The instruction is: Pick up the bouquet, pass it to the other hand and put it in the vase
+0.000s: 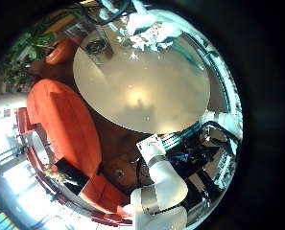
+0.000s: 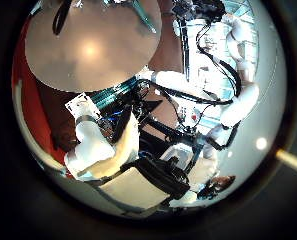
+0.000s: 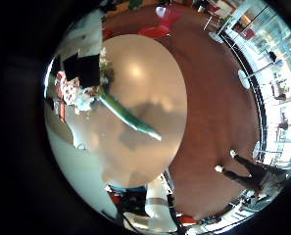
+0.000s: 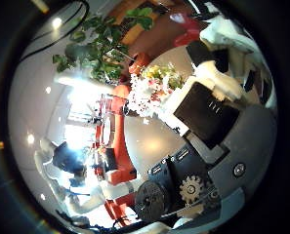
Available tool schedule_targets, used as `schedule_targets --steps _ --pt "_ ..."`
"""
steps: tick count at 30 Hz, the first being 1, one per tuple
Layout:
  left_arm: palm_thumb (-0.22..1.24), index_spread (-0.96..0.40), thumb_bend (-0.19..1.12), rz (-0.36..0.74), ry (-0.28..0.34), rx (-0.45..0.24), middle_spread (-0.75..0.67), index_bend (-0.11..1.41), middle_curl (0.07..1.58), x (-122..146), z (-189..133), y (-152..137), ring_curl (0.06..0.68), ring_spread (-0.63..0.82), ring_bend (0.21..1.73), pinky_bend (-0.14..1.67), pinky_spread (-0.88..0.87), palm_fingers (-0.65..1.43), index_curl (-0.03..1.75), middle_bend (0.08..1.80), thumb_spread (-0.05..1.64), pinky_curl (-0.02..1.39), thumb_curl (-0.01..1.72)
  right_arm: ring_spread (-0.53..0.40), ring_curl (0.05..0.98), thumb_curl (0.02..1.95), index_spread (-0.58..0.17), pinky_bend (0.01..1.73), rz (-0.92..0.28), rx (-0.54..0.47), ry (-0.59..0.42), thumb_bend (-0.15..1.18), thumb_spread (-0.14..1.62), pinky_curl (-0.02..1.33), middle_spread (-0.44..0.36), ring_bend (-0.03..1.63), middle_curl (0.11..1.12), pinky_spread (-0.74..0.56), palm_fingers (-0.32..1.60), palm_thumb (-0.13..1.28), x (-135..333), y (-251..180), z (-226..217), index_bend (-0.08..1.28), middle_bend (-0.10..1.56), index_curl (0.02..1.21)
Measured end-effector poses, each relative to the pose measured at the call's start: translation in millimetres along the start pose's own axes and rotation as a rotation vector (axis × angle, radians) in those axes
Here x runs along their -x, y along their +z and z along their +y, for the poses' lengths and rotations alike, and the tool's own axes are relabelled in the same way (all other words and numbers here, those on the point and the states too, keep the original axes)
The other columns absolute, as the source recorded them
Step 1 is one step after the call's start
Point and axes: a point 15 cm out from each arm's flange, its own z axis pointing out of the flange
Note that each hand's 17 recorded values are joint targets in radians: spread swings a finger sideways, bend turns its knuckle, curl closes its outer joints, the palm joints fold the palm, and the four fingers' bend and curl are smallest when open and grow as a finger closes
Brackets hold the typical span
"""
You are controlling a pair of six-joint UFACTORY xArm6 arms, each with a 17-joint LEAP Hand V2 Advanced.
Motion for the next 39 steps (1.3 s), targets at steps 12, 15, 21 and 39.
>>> schedule_targets --steps 12,15,21,39 --pt "0.34 0.00 -0.02 0.007 0.001 0.004 0.43 0.19 0.29 1 -7 1 0.195 0.54 0.44 0.19 0.51 0.15 0.40 0.18 1.11 0.29 0.32 -0.207 0.524 0.70 -0.324 0.99 0.199 0.372 0.095 -0.03 1.01 0.62 -0.165 1.13 0.67 -0.23 0.14 0.69 -82 86 65 0.36 0.90 0.62" --pt "0.34 0.00 -0.02 0.007 -0.003 0.009 0.43 0.19 0.29 3 -7 3 0.195 0.54 0.44 0.19 0.51 0.15 0.40 0.18 1.11 0.29 0.32 -0.179 0.482 0.66 -0.290 0.90 0.193 0.426 0.118 -0.03 1.02 0.57 -0.129 1.07 0.62 -0.11 0.10 0.67 -89 105 70 0.36 0.80 0.58" --pt "0.34 0.00 -0.02 0.007 -0.005 0.010 0.43 0.19 0.29 4 -7 3 0.195 0.54 0.44 0.19 0.51 0.15 0.40 0.18 1.11 0.29 0.32 -0.134 0.438 0.58 -0.247 0.78 0.197 0.449 0.124 -0.03 1.02 0.49 -0.081 1.00 0.57 0.01 0.12 0.64 -92 129 66 0.34 0.72 0.53" --pt "0.34 0.00 -0.02 0.006 -0.013 0.014 0.43 0.19 0.29 8 -9 3 0.194 0.54 0.44 0.19 0.51 0.15 0.40 0.18 1.11 0.29 0.32 -0.159 0.394 0.48 -0.236 0.61 0.235 0.401 0.124 -0.02 1.02 0.36 -0.092 0.92 0.52 0.04 0.31 0.65 -85 168 43 0.31 0.67 0.48"
